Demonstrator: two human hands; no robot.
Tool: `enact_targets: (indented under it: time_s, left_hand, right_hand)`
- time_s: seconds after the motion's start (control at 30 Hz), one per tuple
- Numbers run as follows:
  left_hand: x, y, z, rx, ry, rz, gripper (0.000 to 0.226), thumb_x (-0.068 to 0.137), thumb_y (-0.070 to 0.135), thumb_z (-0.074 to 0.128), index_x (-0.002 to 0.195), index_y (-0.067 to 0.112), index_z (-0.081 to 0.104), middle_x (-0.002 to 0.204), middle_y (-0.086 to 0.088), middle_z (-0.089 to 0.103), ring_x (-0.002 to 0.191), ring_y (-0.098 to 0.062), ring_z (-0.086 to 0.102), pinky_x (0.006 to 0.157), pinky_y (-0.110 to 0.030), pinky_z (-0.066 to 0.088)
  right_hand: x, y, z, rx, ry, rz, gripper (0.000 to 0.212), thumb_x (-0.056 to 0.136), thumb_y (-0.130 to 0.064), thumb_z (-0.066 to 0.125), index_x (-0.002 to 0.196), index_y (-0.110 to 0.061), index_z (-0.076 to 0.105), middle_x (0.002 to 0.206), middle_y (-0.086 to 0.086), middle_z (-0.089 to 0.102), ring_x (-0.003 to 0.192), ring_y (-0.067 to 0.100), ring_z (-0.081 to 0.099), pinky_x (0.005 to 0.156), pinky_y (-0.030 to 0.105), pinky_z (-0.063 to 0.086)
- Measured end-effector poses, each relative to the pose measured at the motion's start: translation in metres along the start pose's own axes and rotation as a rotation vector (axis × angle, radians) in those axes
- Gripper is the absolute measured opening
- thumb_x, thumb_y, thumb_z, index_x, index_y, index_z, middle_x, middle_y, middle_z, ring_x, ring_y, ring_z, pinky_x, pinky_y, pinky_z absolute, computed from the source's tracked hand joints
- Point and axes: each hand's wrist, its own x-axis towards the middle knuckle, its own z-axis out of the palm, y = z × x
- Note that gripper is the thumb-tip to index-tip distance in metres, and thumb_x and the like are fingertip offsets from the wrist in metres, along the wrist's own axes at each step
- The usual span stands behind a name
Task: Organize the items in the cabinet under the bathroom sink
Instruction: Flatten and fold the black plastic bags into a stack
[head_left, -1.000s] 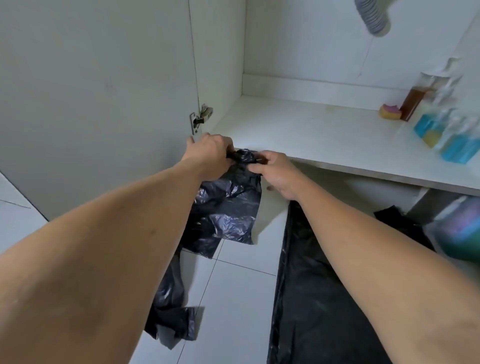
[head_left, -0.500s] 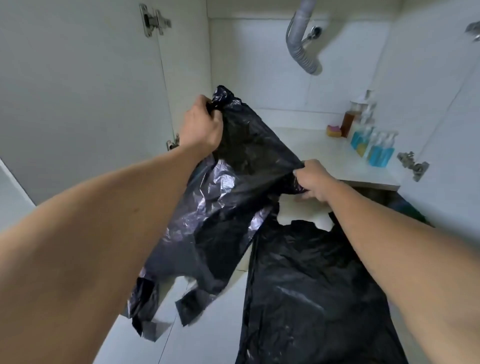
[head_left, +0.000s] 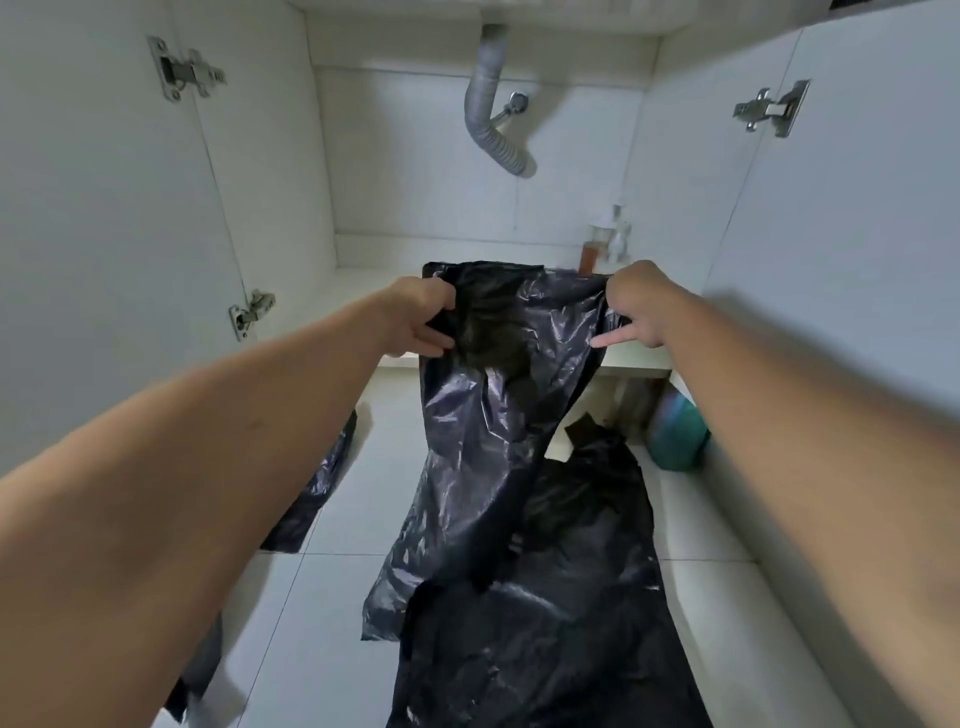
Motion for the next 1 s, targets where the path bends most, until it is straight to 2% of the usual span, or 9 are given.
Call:
enact_targets:
  time_s: [0.1, 0.17, 0.27, 0.37, 0.47, 0.57, 0.67, 0.83, 1.0]
  left_hand:
    - [0.005, 0.015, 0.017, -0.010, 0.186, 0.314, 0.014, 0.084, 0.021, 0.056, 0.093, 0.010, 0.059, 0.097, -0.011, 0.062, 0.080, -0.028, 0.061, 0.071, -0.032, 0.049]
    - [0.000, 0.020, 0.016, 0.109, 0.391, 0.766, 0.012, 0.082, 0.019, 0.055, 0.093, 0.013, 0.054, 0.120, -0.009, 0.062, 0.108, -0.026, 0.061, 0.083, -0.027, 0.045]
    - [-0.015, -0.008, 0.012, 0.667, 0.408, 1.316, 0.025, 0.085, 0.029, 0.053, 0.096, 0.007, 0.047, 0.163, -0.007, 0.021, 0.142, -0.028, 0.036, 0.106, -0.033, 0.037]
    - [-0.026, -0.104, 0.041, 1.075, 0.083, 0.764, 0.030, 0.084, 0.023, 0.064, 0.107, 0.011, 0.048, 0.168, 0.000, -0.001, 0.142, -0.028, 0.035, 0.115, -0.042, 0.033]
    - [-0.038, -0.209, 0.075, 1.216, -0.230, 0.460, 0.037, 0.086, 0.012, 0.057, 0.122, 0.016, 0.048, 0.168, 0.003, -0.006, 0.151, -0.017, 0.021, 0.121, -0.034, 0.019]
    - [-0.051, -0.250, 0.094, 1.175, -0.426, 0.264, 0.031, 0.089, 0.014, 0.054, 0.120, 0.014, 0.053, 0.156, 0.012, 0.026, 0.135, -0.018, 0.043, 0.101, -0.033, 0.041]
    - [-0.059, -0.248, 0.099, 1.048, -0.441, 0.132, 0.012, 0.082, 0.019, 0.060, 0.092, 0.015, 0.056, 0.101, -0.005, 0.061, 0.098, -0.024, 0.062, 0.077, -0.033, 0.051]
    - [-0.066, -0.241, 0.091, 0.803, -0.479, -0.080, 0.077, 0.034, 0.078, 0.086, 0.076, 0.018, 0.061, 0.071, 0.008, 0.058, 0.070, -0.010, 0.056, 0.062, -0.024, 0.043]
    - [-0.060, -0.241, 0.090, 0.278, -0.156, -0.429, 0.087, 0.070, 0.085, 0.058, 0.097, 0.003, 0.062, 0.087, -0.009, 0.069, 0.082, -0.030, 0.069, 0.073, -0.040, 0.049]
  right_hand:
    - [-0.005, -0.006, -0.007, 0.004, 0.329, -0.398, 0.037, 0.092, 0.003, 0.040, 0.116, -0.011, 0.065, 0.113, 0.007, 0.064, 0.100, 0.025, 0.063, 0.074, 0.027, 0.054]
    - [-0.026, -0.008, -0.017, -0.074, 0.562, -0.924, 0.042, 0.086, 0.006, 0.037, 0.118, -0.003, 0.063, 0.122, 0.011, 0.059, 0.112, 0.016, 0.053, 0.095, 0.016, 0.042]
    - [-0.043, 0.037, -0.031, -0.369, 0.457, -1.380, 0.040, 0.088, -0.001, 0.041, 0.122, 0.007, 0.059, 0.142, 0.019, 0.046, 0.141, 0.024, 0.036, 0.118, 0.032, 0.032]
    - [-0.056, 0.148, -0.044, -0.847, 0.191, -1.174, 0.038, 0.085, -0.011, 0.053, 0.121, -0.005, 0.065, 0.142, 0.013, 0.054, 0.140, 0.030, 0.044, 0.102, 0.050, 0.051]
    - [-0.093, 0.232, -0.049, -1.174, -0.213, -0.751, 0.036, 0.089, -0.021, 0.057, 0.124, -0.019, 0.064, 0.134, -0.001, 0.058, 0.130, 0.022, 0.054, 0.092, 0.033, 0.051]
    - [-0.115, 0.268, -0.040, -1.356, -0.535, -0.378, 0.032, 0.086, -0.047, 0.050, 0.103, -0.023, 0.063, 0.102, -0.002, 0.061, 0.095, 0.022, 0.062, 0.076, 0.035, 0.050]
    - [-0.130, 0.270, -0.030, -1.129, -0.659, -0.039, 0.060, 0.078, -0.084, 0.050, 0.077, -0.025, 0.058, 0.080, -0.004, 0.058, 0.073, 0.015, 0.054, 0.061, 0.027, 0.041]
    - [-0.115, 0.243, -0.021, -0.753, -0.662, 0.591, 0.076, 0.096, -0.070, 0.036, 0.142, -0.012, 0.051, 0.145, 0.010, 0.052, 0.136, 0.029, 0.046, 0.094, 0.045, 0.045]
    - [-0.090, 0.260, 0.001, -1.030, -0.598, 0.406, 0.043, 0.098, -0.042, 0.057, 0.103, 0.001, 0.062, 0.084, 0.011, 0.072, 0.071, 0.026, 0.071, 0.074, 0.037, 0.056]
